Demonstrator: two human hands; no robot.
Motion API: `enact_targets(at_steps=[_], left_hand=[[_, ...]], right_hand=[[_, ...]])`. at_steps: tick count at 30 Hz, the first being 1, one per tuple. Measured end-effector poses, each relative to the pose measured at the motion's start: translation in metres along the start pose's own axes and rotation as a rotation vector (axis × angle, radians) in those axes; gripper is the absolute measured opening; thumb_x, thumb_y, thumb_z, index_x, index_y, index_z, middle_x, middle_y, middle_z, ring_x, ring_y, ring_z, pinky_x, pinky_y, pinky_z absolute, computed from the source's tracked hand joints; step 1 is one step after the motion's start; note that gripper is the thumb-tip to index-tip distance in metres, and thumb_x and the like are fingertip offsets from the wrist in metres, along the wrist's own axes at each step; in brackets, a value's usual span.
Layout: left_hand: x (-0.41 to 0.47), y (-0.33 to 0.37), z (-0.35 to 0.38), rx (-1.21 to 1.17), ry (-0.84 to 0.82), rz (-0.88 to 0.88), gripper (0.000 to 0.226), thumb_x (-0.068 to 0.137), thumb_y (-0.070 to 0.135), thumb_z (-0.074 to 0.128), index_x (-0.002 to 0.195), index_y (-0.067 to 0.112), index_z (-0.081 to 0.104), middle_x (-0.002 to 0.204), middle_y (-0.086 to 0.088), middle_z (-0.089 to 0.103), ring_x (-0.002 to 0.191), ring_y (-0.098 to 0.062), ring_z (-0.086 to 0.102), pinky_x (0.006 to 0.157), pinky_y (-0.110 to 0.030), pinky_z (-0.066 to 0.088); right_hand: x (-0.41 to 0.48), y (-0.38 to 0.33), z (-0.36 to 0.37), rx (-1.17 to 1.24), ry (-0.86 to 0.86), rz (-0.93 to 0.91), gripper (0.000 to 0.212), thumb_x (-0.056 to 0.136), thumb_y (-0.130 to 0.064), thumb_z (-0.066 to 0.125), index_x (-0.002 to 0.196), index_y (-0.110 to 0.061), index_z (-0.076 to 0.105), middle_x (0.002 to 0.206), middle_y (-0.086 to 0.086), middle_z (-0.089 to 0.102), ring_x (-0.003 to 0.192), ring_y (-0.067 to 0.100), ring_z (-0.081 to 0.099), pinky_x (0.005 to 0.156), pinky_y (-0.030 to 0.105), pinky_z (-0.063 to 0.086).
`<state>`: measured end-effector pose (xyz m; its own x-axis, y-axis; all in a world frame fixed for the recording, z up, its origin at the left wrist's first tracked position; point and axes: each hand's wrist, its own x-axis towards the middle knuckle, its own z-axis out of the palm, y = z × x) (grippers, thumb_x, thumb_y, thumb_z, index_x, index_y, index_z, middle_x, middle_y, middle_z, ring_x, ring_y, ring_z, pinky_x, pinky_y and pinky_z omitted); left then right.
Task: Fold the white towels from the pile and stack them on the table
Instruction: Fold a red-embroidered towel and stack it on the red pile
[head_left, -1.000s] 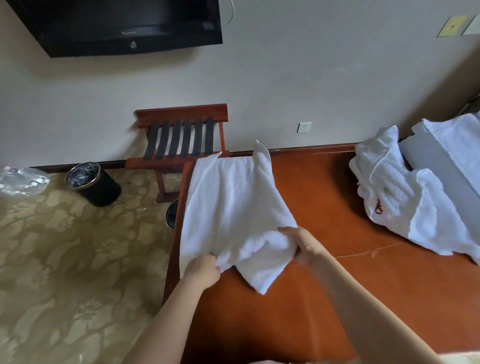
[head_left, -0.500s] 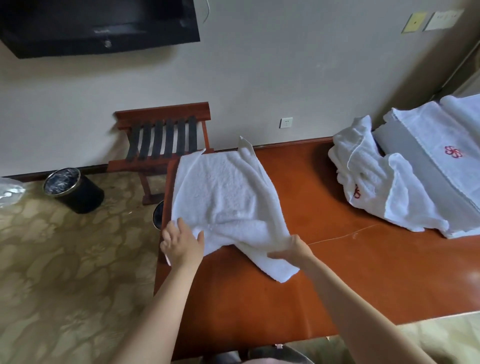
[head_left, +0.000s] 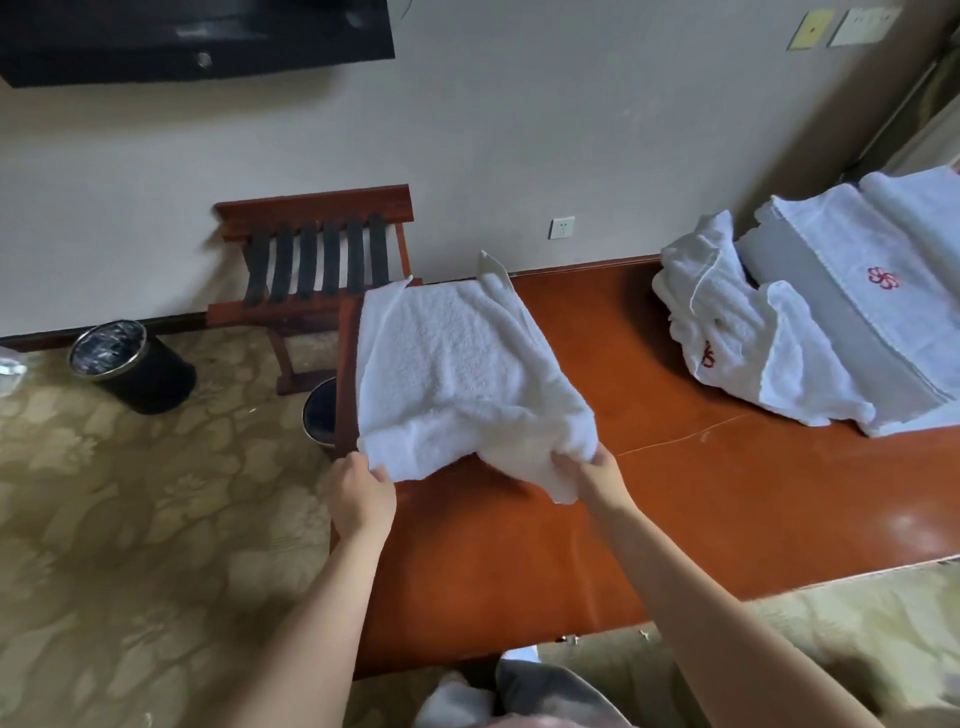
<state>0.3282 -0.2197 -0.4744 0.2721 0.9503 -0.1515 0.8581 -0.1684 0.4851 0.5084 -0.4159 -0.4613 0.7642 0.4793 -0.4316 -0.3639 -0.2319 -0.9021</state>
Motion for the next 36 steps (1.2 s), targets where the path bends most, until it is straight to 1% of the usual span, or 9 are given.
enact_targets(at_steps=[3, 10, 14, 17, 20, 23, 26, 30, 36], left_hand=[[-0.004, 0.007, -0.012, -0.028, 0.138, 0.105, 0.011, 0.091, 0.008, 0.051, 0.084, -0.001, 0.053, 0.090, -0.018, 0.057, 0.080, -0.031, 0.053, 0.065, -0.041, 0.046], [-0.018, 0.005, -0.042, -0.243, 0.289, 0.218, 0.021, 0.098, 0.014, 0.044, 0.102, -0.005, 0.049, 0.066, -0.024, 0.059, 0.061, -0.041, 0.059, 0.053, -0.047, 0.049], [-0.025, -0.012, -0.024, -0.227, 0.076, -0.017, 0.021, 0.098, 0.019, 0.043, 0.108, 0.000, 0.043, 0.084, -0.015, 0.054, 0.075, -0.033, 0.057, 0.059, -0.036, 0.040], [-0.035, -0.035, -0.002, -0.212, -0.211, -0.240, 0.033, 0.092, 0.020, 0.054, 0.112, 0.000, 0.038, 0.101, -0.011, 0.053, 0.083, -0.030, 0.054, 0.066, -0.039, 0.044], [-0.049, -0.054, 0.009, -0.226, -0.357, -0.366, 0.057, 0.087, 0.022, 0.064, 0.128, 0.001, 0.030, 0.120, -0.014, 0.051, 0.099, -0.031, 0.055, 0.073, -0.037, 0.044], [-0.058, -0.067, 0.011, -0.181, -0.369, -0.324, 0.070, 0.088, 0.018, 0.062, 0.142, 0.001, 0.021, 0.130, -0.017, 0.048, 0.103, -0.031, 0.053, 0.071, -0.034, 0.040], [-0.059, -0.069, 0.005, -0.322, -0.246, -0.237, 0.062, 0.090, 0.011, 0.058, 0.143, 0.005, 0.026, 0.136, -0.016, 0.047, 0.114, -0.033, 0.053, 0.076, -0.031, 0.041], [-0.061, -0.063, -0.006, -0.353, -0.103, -0.118, 0.070, 0.093, 0.016, 0.057, 0.151, 0.014, 0.018, 0.147, -0.013, 0.041, 0.126, -0.033, 0.048, 0.090, -0.036, 0.046], [-0.099, -0.091, 0.005, 0.138, -0.390, 0.023, 0.068, 0.095, 0.022, 0.049, 0.152, 0.025, 0.011, 0.139, -0.009, 0.049, 0.108, -0.028, 0.059, 0.071, -0.031, 0.050]], right_hand=[[-0.005, -0.024, 0.008, 0.041, 0.062, -0.056, 0.017, 0.092, -0.010, 0.054, 0.107, -0.015, 0.064, 0.096, 0.004, 0.072, 0.087, 0.019, 0.069, 0.073, 0.033, 0.056], [-0.015, -0.040, 0.002, 0.038, 0.296, 0.031, 0.021, 0.080, -0.036, 0.061, 0.086, -0.017, 0.065, 0.075, -0.002, 0.060, 0.068, 0.016, 0.057, 0.060, 0.026, 0.045], [-0.009, -0.010, -0.001, -0.228, 0.355, 0.088, 0.024, 0.082, -0.028, 0.068, 0.088, -0.010, 0.053, 0.077, 0.001, 0.053, 0.072, 0.021, 0.051, 0.060, 0.030, 0.039], [-0.015, 0.017, -0.003, -0.583, 0.224, 0.199, 0.038, 0.080, -0.030, 0.071, 0.100, -0.015, 0.043, 0.082, -0.004, 0.050, 0.077, 0.020, 0.052, 0.058, 0.030, 0.038], [-0.023, 0.043, -0.008, -0.963, 0.136, 0.276, 0.033, 0.082, -0.036, 0.065, 0.101, -0.016, 0.047, 0.093, 0.001, 0.055, 0.094, 0.026, 0.054, 0.074, 0.032, 0.042], [-0.033, 0.056, -0.016, -0.968, 0.198, 0.259, 0.013, 0.084, -0.028, 0.056, 0.092, -0.019, 0.051, 0.091, 0.003, 0.058, 0.087, 0.026, 0.057, 0.069, 0.031, 0.043], [-0.037, 0.053, -0.019, -0.585, 0.241, 0.097, 0.005, 0.089, -0.019, 0.053, 0.092, -0.015, 0.052, 0.084, 0.002, 0.057, 0.070, 0.018, 0.052, 0.058, 0.029, 0.038], [-0.042, 0.042, -0.021, -0.377, 0.346, -0.027, 0.022, 0.092, -0.020, 0.050, 0.072, -0.012, 0.044, 0.066, 0.000, 0.043, 0.060, 0.017, 0.038, 0.053, 0.032, 0.030], [-0.071, 0.062, -0.060, -0.852, 0.214, 0.162, 0.016, 0.084, -0.028, 0.057, 0.090, -0.014, 0.056, 0.077, 0.001, 0.059, 0.067, 0.020, 0.057, 0.052, 0.028, 0.040]])
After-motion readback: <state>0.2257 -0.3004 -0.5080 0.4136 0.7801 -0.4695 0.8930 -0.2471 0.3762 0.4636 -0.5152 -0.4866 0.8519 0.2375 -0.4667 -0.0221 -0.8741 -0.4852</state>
